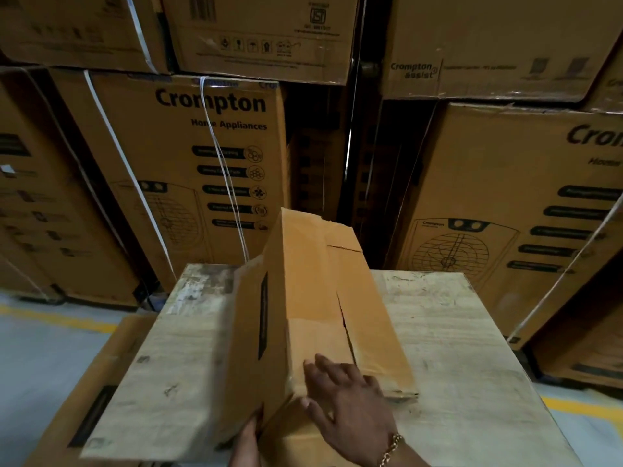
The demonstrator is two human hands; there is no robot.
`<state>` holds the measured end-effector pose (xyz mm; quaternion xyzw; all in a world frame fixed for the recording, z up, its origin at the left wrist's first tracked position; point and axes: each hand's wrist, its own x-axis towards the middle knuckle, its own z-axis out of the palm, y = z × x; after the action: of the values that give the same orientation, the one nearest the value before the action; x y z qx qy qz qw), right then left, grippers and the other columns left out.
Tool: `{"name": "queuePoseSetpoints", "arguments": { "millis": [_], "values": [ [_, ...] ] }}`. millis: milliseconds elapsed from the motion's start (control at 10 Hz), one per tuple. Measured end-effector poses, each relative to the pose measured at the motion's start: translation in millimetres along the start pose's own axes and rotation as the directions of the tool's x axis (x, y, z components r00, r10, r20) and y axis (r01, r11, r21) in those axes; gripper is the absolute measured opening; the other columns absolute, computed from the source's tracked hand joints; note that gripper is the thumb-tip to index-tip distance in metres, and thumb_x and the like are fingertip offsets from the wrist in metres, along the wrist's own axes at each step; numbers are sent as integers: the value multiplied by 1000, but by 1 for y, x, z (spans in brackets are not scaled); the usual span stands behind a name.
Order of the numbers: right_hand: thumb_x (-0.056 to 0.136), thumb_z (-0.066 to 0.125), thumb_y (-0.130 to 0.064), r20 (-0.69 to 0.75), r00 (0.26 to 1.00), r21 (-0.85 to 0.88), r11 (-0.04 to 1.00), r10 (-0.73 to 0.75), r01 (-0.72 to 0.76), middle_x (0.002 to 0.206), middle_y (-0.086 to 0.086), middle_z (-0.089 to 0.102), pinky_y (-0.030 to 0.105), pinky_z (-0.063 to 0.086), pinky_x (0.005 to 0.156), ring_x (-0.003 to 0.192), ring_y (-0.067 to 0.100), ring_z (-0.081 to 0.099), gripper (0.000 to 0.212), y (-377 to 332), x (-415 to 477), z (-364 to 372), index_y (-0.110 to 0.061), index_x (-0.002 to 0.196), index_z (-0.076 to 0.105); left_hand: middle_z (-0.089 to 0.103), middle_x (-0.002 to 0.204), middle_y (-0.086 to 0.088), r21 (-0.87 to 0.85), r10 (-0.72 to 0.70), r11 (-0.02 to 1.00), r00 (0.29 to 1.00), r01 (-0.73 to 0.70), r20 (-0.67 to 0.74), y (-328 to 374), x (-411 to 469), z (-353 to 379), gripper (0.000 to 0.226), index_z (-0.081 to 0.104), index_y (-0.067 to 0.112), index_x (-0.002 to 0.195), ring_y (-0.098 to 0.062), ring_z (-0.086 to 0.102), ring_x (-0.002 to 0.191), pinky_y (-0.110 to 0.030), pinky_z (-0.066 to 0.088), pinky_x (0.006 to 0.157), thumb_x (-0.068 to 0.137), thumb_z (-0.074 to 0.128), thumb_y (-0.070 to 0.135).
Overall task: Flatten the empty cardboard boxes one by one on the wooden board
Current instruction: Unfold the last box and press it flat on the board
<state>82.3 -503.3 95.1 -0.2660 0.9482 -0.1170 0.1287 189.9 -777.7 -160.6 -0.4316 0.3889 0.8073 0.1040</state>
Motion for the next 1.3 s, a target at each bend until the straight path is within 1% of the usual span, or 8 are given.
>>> {"name": "queuePoseSetpoints", "arguments": {
  "millis": [100, 200, 400, 500, 600, 700, 1000, 1300],
  "values": [
    [88, 34, -67, 12, 994, -47, 992, -113, 113, 156, -15, 34, 50, 46, 93, 134, 18, 45, 65, -4, 7, 24, -42, 148, 32, 65, 124, -18, 141, -73, 985, 985, 96, -157, -75, -13, 20, 59, 60, 7, 132, -35, 62, 109, -49, 46, 97, 92, 60, 51],
    [90, 33, -64, 53, 979, -41, 979, -197, 199, 159, -14, 28, 47, 36, 104, 142, 16, 31, 63, -7, 19, 39, -38, 147, 33, 57, 133, -15, -72, -282, 959, 935, 273, -213, 37, -46, 103, 69, 52, 7, 140, -33, 51, 119, -45, 35, 103, 98, 40, 61],
    [89, 40, -63, -41, 999, -40, 999, -34, 32, 153, -9, 37, 37, 35, 105, 136, 20, 35, 66, 12, 44, 23, -33, 147, 34, 44, 151, -10, 441, 324, 874, 922, -206, -210, 81, -103, 136, 83, 40, 17, 150, -32, 44, 135, -45, 37, 107, 88, 37, 73],
    [80, 34, -82, 14, 980, -83, 977, 197, -195, 164, 1, 13, 50, 27, 113, 147, 32, 19, 95, 32, 60, 19, -28, 155, 14, 24, 161, 2, 880, 689, 252, 713, -403, 129, 105, -109, 145, 92, 25, 30, 154, -24, 26, 145, -50, 31, 114, 80, 50, 78],
    [65, 33, -97, 120, 939, -88, 946, 322, -313, 165, 7, 1, 59, 25, 113, 148, 42, 9, 120, 36, 75, 23, -25, 157, 5, -3, 165, 13, 869, 443, -300, 750, -392, 491, 129, -106, 173, 110, 5, 32, 157, -16, -2, 151, -48, 16, 121, 74, 67, 70],
    [63, 44, -94, 142, 921, -95, 931, 362, -352, 165, 8, 1, 62, 26, 112, 147, 46, 5, 122, 30, 86, 28, -25, 156, 6, -18, 164, 10, 806, 195, -458, 843, -374, 501, 145, -91, 195, 132, -7, 31, 157, -17, -19, 150, -51, 2, 122, 62, 76, 70],
    [71, 49, -77, -54, 958, -70, 956, 283, -286, 119, 10, 65, 39, 53, 86, 107, 35, 61, 74, 35, 95, 11, -23, 121, 63, 11, 158, 1, 739, 148, -624, 890, -255, 432, 158, -79, 224, 140, 7, 29, 157, -32, 13, 142, -51, 31, 114, 48, 89, 61],
    [89, 66, -36, -317, 948, 132, 991, 22, 21, 70, -8, 70, 22, 43, 52, 58, 5, 59, 23, 67, 76, -7, -24, 71, 75, 18, 143, 1, 752, 231, -606, 847, -260, 479, 158, -79, 217, 148, 8, 27, 156, -29, 20, 131, -46, 46, 100, 38, 87, 69]
  ]
}}
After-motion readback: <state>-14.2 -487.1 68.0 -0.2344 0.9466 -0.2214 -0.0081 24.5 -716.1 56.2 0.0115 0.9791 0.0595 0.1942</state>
